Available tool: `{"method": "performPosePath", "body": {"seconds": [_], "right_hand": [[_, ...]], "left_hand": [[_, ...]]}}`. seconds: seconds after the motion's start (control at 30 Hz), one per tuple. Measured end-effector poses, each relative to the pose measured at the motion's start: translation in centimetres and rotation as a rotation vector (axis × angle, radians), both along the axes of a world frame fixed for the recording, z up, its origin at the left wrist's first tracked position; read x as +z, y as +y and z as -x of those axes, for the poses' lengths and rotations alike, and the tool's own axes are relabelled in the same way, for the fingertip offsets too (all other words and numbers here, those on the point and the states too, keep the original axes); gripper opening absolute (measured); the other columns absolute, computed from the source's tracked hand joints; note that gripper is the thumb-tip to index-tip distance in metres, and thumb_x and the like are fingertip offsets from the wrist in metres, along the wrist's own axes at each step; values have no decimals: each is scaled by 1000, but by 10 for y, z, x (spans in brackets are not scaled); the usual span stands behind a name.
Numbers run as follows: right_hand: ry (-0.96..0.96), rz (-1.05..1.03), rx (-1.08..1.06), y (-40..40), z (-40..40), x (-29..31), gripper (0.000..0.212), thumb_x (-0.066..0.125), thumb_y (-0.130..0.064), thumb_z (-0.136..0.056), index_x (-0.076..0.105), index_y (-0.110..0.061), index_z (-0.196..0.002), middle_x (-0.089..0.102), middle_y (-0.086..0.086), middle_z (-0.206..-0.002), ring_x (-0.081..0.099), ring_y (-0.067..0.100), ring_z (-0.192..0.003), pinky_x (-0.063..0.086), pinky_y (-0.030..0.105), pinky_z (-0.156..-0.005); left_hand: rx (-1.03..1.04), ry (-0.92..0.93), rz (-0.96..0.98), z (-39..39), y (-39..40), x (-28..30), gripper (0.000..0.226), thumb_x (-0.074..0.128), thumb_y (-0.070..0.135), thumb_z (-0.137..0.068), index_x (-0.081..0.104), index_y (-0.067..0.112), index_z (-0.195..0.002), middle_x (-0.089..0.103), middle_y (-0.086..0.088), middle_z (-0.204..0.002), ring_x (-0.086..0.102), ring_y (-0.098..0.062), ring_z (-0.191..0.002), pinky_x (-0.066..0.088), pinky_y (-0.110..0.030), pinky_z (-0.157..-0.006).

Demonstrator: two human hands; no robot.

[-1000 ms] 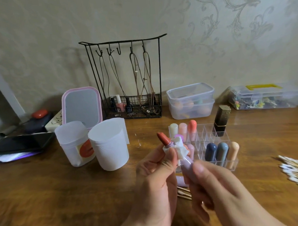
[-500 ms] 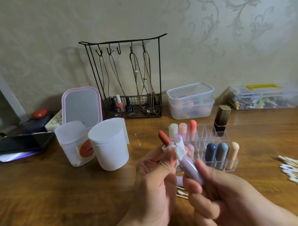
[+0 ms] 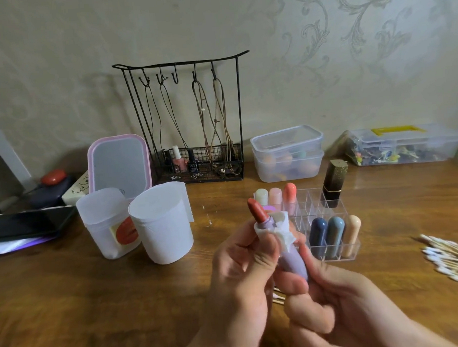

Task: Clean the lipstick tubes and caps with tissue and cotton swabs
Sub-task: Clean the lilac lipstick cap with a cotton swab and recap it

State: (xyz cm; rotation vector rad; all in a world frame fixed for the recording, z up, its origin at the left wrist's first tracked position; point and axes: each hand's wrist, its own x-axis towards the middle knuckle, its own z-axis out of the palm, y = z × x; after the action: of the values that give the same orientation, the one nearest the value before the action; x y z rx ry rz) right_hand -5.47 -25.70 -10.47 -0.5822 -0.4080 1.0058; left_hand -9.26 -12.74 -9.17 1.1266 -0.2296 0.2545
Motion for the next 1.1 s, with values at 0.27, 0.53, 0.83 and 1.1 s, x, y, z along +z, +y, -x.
{"method": "performPosePath", "body": {"seconds": [0.27,0.53,0.83,1.1], "right_hand": [[-83,-133,117,4,6,0,43,13,-51,-101,42,-19,-100,29,-5,-61,13,15,-47,11,31,-49],[-155,-123,83,-2,-6,3,43,28,-51,-103,52,-15,-97,22,3,-58,30,19,-41,24,27,-42],[-571,558,-367,-2,3,13,58,49,-67,-85,57,-19,-54,37,2,-44,33,15,-35,27,26,-39],[-1177,842,-411,-19,1,30,48,53,-46,-97,62,-11,-67,48,-1,-50,40,12,-46,37,32,-53]], "left_hand": [[35,64,199,-5,0,-6,68,87,54,-48,72,15,-103,67,-18,-76,57,-30,-62,50,-39,-66],[40,13,-91,-3,-4,-5,32,68,48,-76,72,33,-104,71,-8,-87,63,-12,-72,51,-22,-65],[84,-95,-219,-4,-4,-1,29,62,44,-87,66,25,-108,72,-8,-99,70,-27,-91,56,-26,-68],[307,-58,-446,-7,-5,-10,20,51,29,-88,62,27,-105,70,3,-84,65,-6,-75,51,-17,-62]]}}
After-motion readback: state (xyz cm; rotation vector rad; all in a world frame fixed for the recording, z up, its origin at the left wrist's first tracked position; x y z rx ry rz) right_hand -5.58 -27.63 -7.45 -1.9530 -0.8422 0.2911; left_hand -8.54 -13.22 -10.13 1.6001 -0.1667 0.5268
